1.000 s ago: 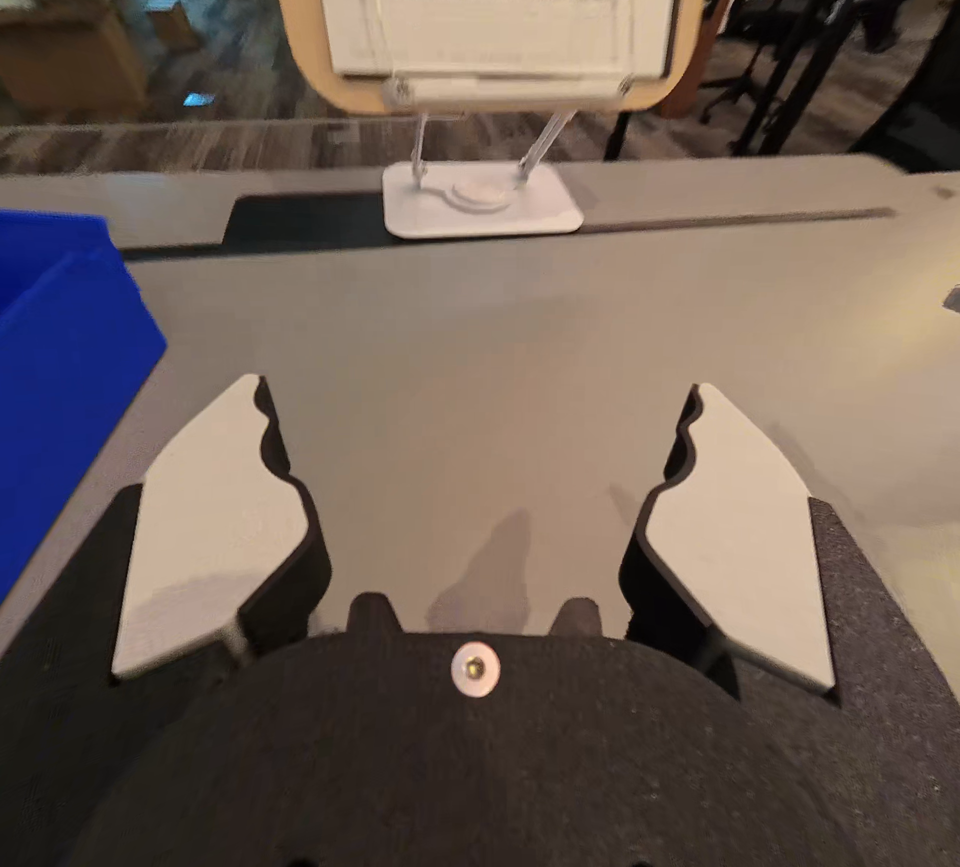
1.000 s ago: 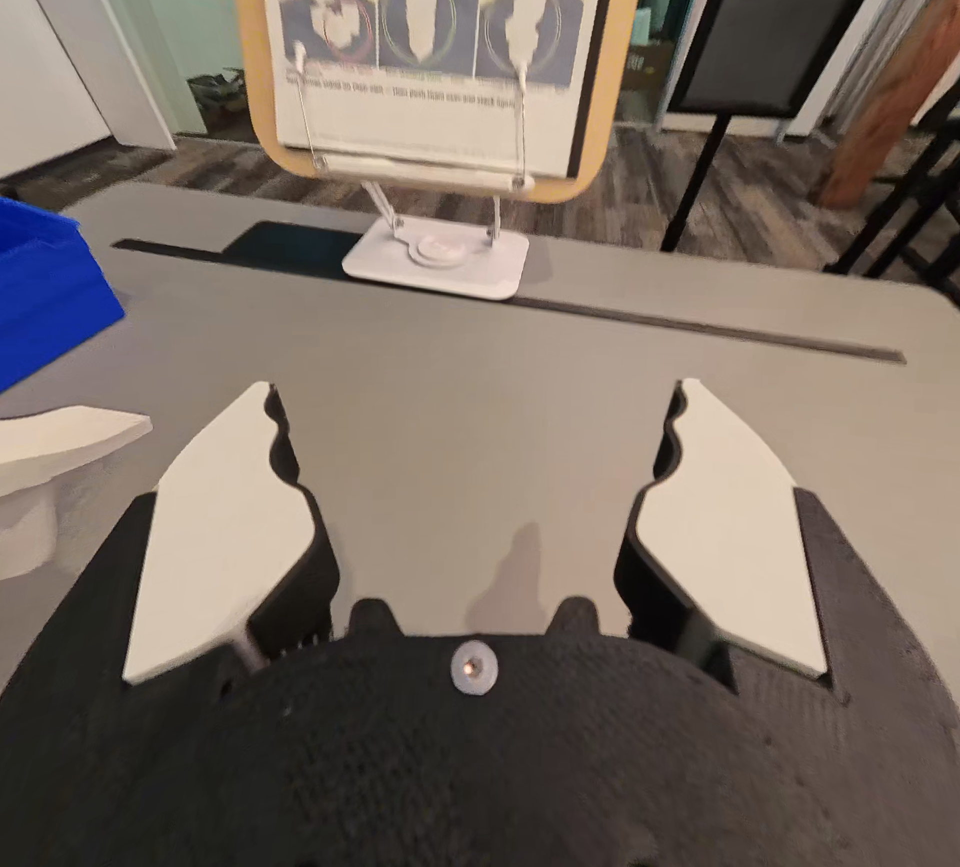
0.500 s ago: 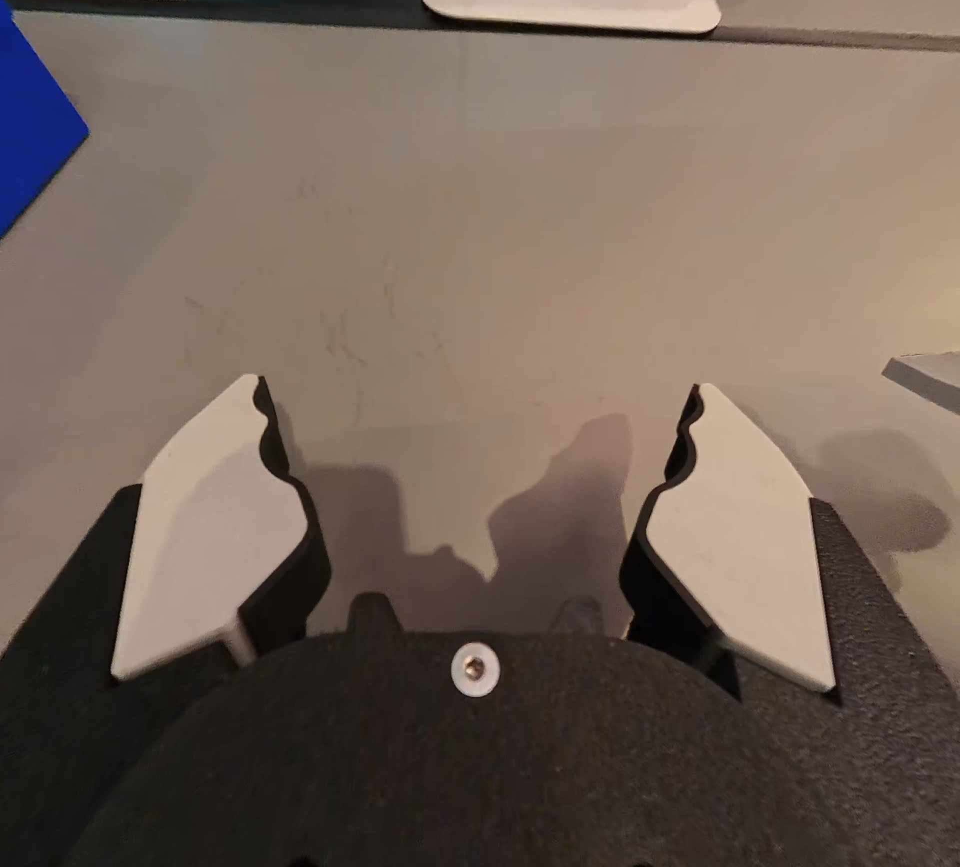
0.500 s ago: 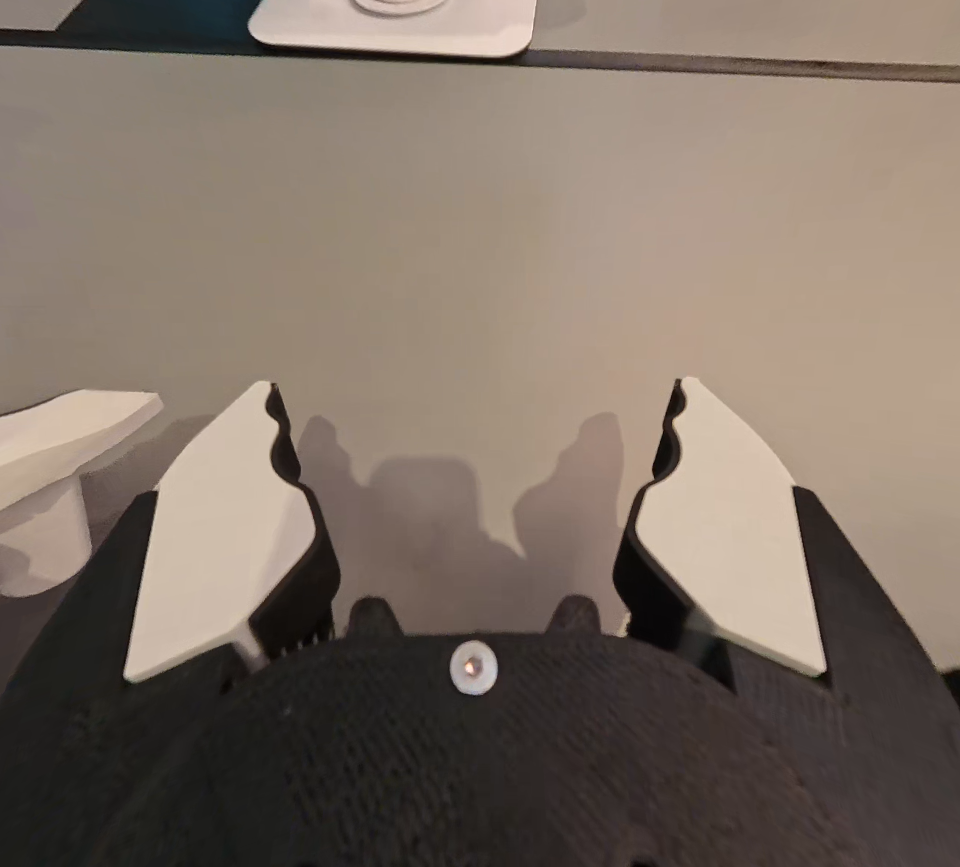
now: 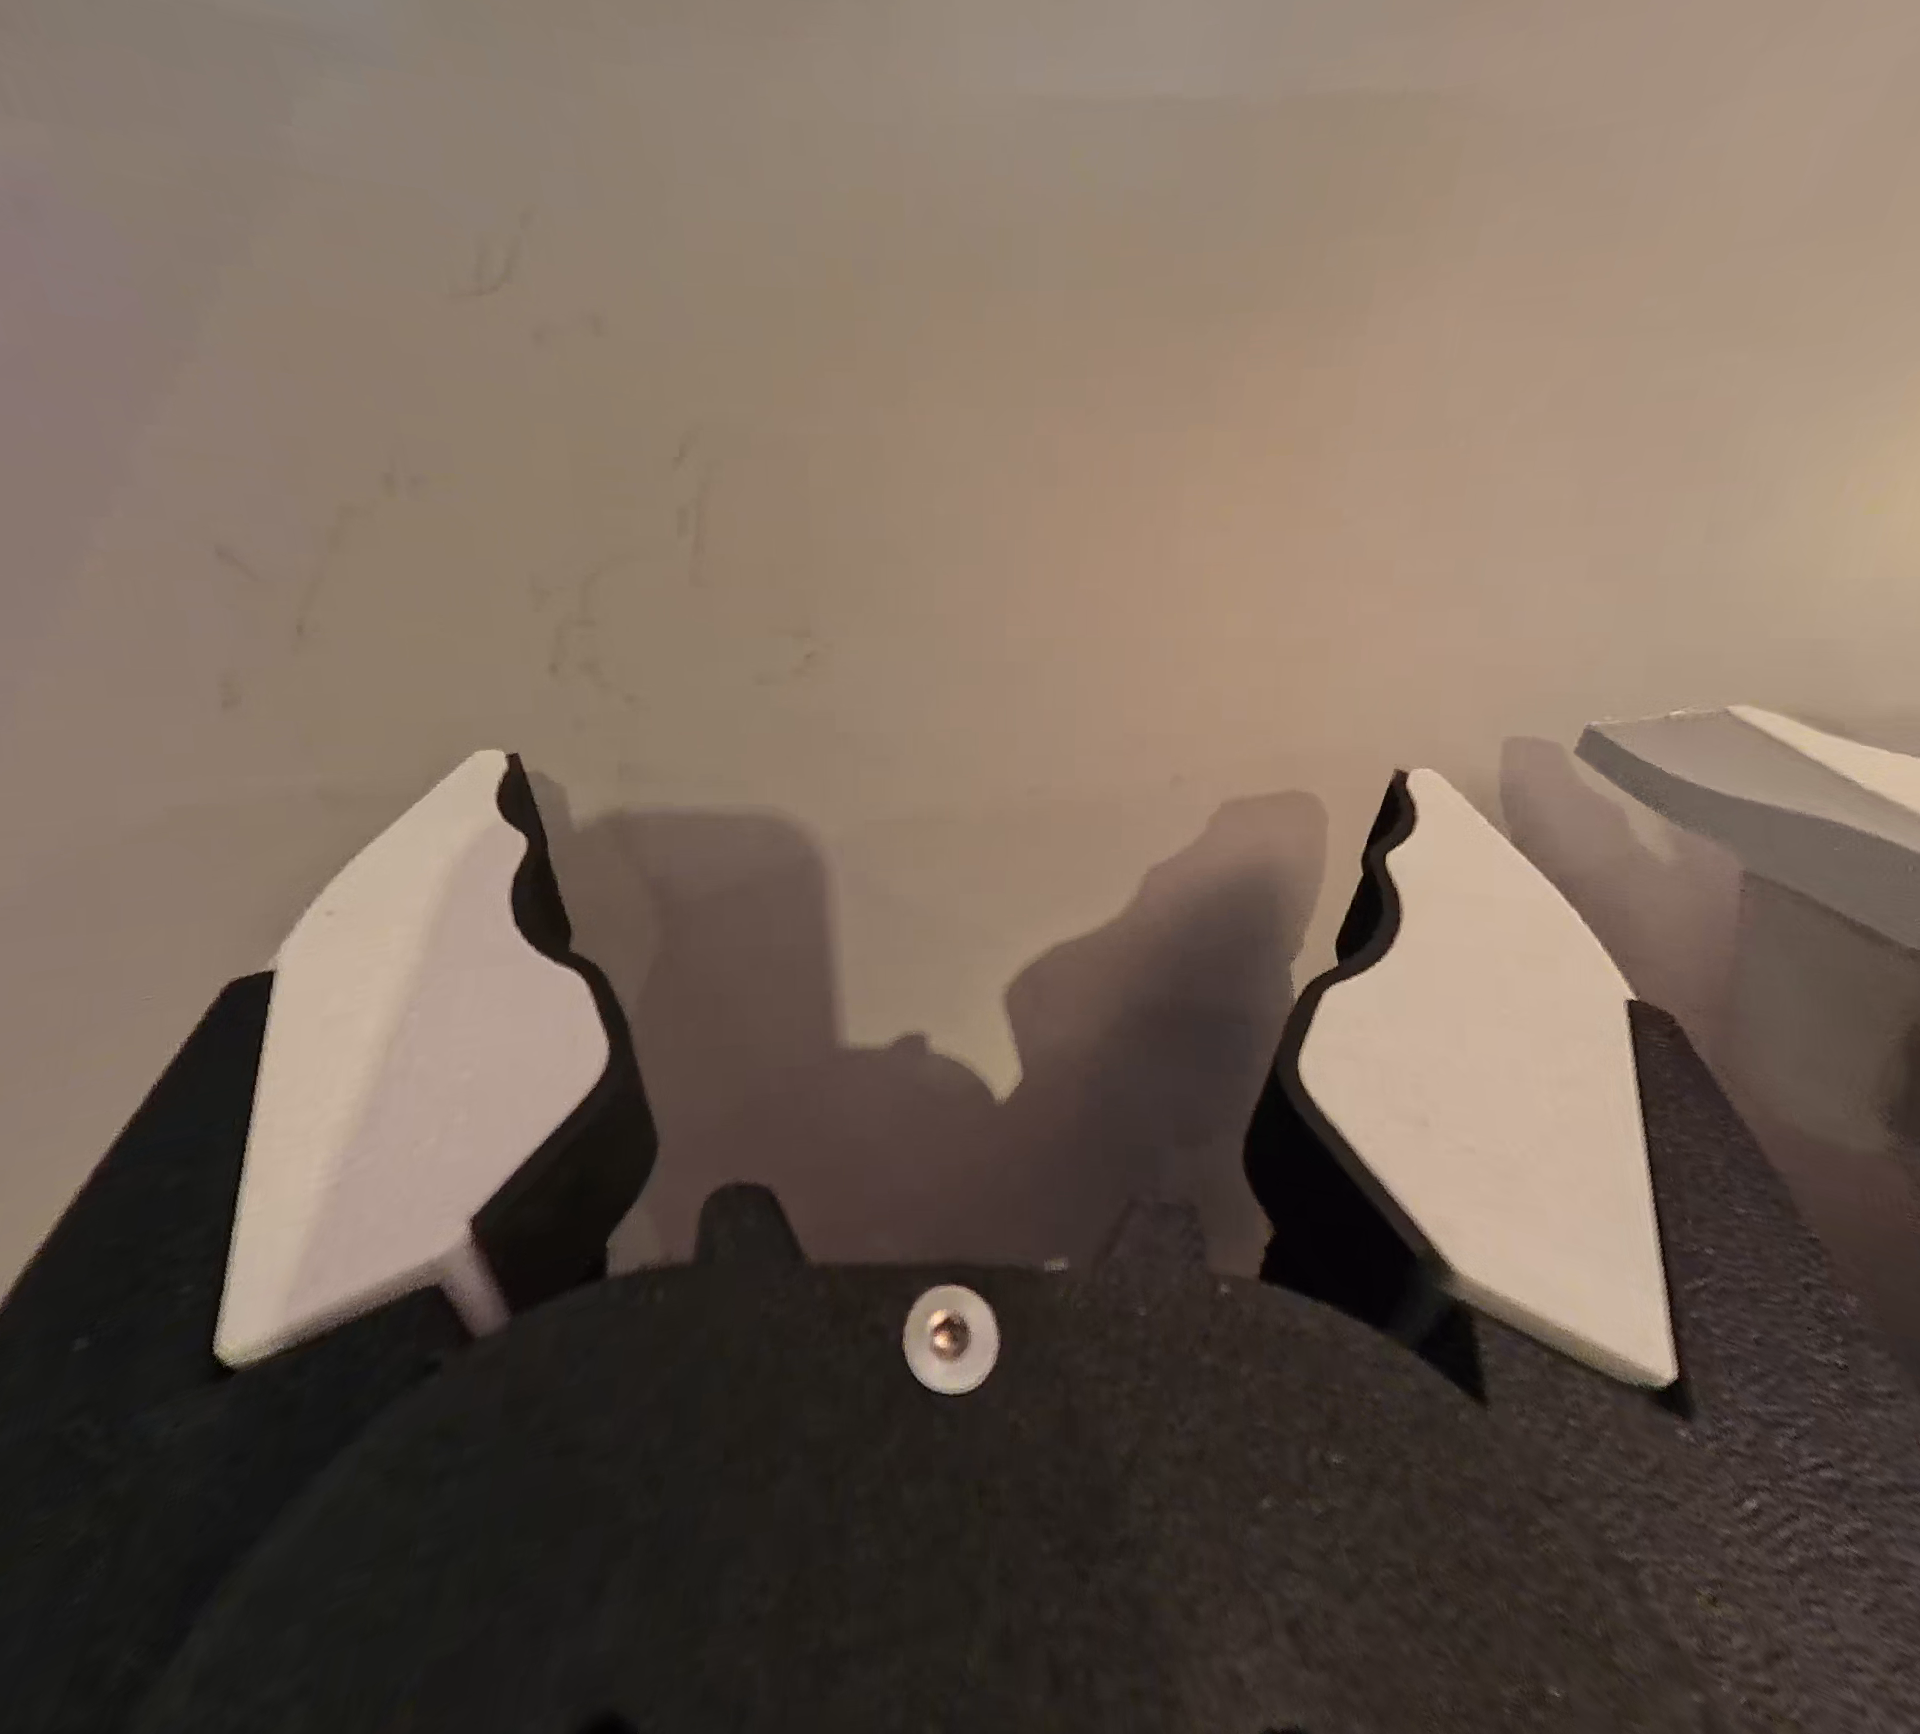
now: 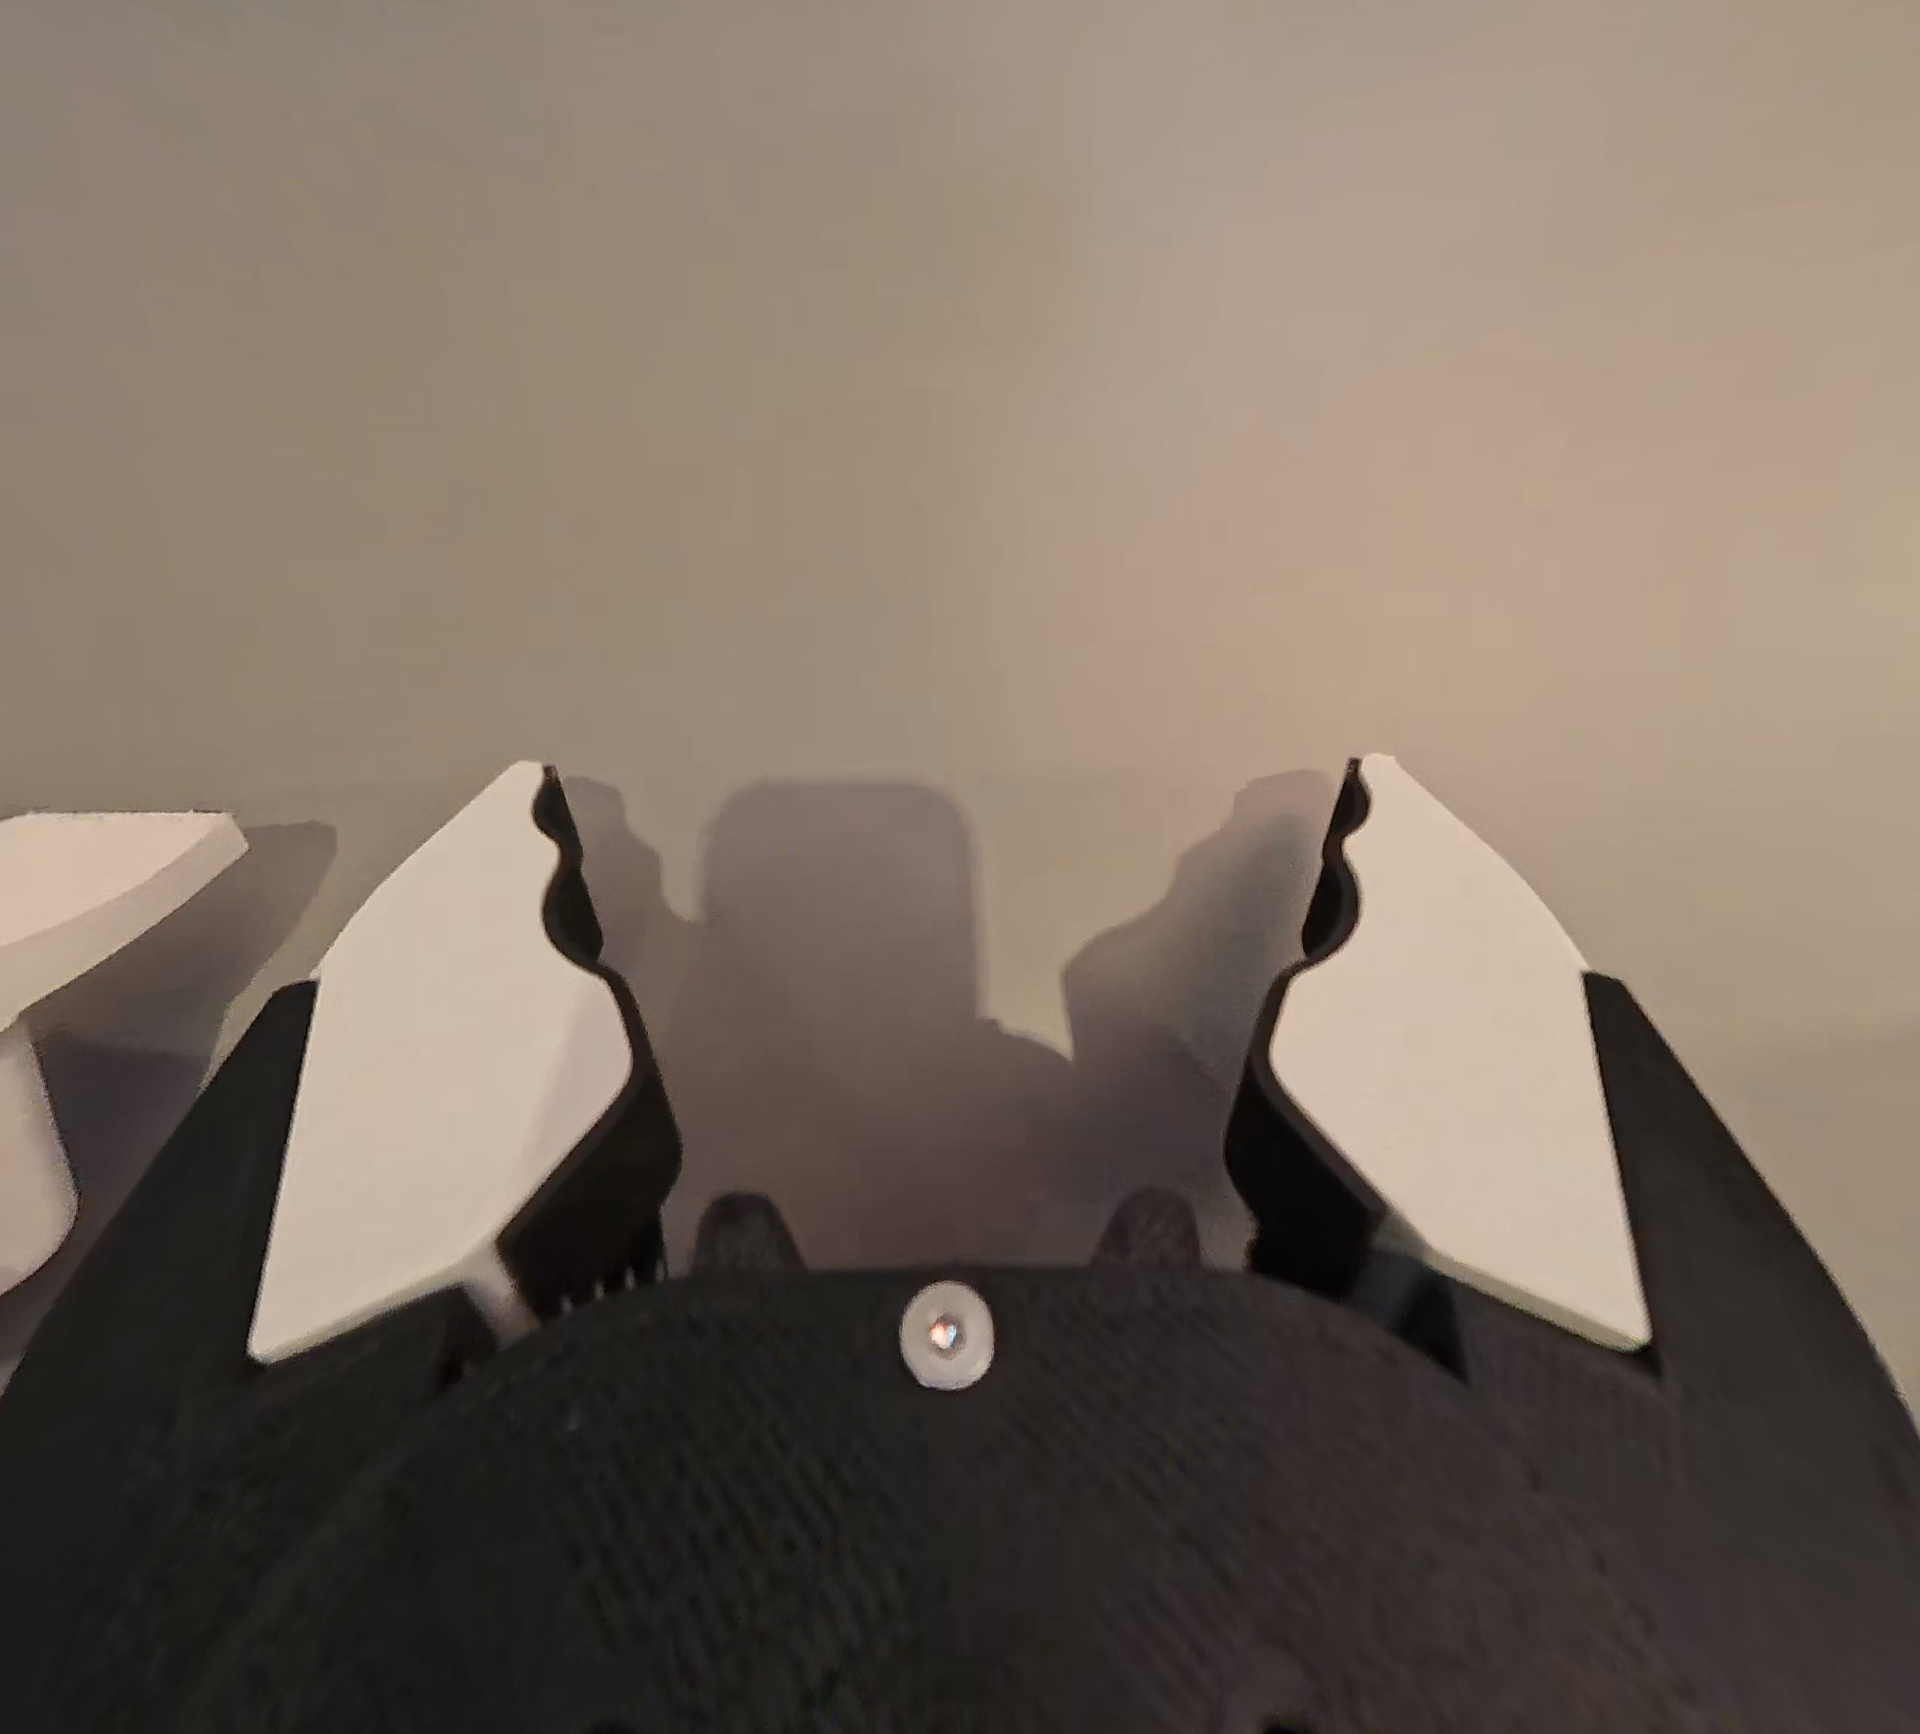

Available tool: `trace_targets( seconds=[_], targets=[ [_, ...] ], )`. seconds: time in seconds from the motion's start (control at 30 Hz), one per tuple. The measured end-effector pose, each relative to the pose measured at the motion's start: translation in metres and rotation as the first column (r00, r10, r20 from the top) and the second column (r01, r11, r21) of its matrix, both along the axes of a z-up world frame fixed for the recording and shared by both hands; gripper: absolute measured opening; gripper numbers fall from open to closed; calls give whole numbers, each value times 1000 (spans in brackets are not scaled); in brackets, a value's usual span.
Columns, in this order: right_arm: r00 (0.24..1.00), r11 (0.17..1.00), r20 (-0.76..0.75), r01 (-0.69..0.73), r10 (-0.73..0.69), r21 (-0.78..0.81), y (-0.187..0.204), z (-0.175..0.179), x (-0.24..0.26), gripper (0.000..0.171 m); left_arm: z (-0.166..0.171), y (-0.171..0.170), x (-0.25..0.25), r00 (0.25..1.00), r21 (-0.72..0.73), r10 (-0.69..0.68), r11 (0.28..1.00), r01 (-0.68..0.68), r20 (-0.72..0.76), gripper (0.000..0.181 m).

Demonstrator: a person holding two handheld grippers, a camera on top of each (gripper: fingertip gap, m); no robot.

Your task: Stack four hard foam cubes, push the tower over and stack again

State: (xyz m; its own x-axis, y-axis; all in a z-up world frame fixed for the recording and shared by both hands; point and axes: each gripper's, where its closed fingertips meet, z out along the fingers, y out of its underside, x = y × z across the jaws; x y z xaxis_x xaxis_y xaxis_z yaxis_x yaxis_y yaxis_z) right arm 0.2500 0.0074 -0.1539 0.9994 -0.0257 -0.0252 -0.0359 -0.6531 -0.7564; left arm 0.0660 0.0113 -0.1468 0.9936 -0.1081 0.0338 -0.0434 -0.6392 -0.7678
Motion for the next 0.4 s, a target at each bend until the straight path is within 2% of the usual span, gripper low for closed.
trace_targets(
  seconds=[0.4],
  targets=[
    [999,995,7,44,-44,-89,-3,-12,6,137,-10,-2,3,1000,-72,-4,997,3,-11,146]
  ],
)
